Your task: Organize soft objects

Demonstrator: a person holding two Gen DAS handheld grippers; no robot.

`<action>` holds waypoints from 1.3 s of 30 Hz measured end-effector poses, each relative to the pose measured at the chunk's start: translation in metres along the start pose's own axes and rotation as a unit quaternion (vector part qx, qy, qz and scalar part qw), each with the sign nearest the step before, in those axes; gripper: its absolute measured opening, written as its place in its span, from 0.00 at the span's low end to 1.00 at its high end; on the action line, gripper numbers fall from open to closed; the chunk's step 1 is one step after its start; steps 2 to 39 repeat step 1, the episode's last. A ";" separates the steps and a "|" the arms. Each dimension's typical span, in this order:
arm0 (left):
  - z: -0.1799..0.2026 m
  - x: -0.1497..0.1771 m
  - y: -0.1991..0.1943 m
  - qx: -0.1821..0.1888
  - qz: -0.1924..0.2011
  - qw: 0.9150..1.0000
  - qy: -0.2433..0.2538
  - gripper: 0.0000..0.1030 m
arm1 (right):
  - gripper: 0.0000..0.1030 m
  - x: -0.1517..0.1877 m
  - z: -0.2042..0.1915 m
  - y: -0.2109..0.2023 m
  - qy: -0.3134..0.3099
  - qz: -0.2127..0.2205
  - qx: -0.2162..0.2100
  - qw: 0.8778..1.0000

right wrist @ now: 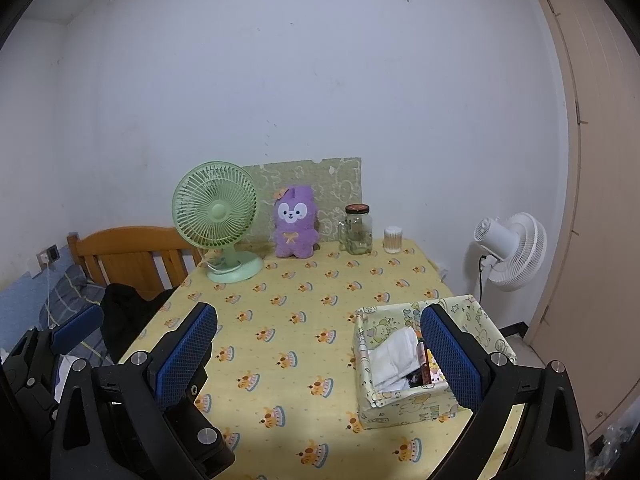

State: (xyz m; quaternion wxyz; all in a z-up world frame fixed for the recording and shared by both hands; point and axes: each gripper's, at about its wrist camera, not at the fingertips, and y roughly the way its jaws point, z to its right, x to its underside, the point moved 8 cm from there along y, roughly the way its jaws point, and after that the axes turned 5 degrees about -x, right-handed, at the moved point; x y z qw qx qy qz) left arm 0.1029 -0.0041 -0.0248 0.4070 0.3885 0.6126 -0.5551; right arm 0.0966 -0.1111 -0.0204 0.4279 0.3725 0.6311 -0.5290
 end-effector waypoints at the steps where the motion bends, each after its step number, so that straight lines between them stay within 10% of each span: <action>1: 0.000 0.000 0.001 0.001 -0.001 1.000 -0.001 1.00 | 1.00 0.000 0.000 0.001 0.000 -0.001 -0.001 1.000; 39: 0.000 0.000 0.001 0.001 -0.001 1.000 -0.001 1.00 | 1.00 0.000 0.000 0.001 0.000 -0.001 -0.001 1.000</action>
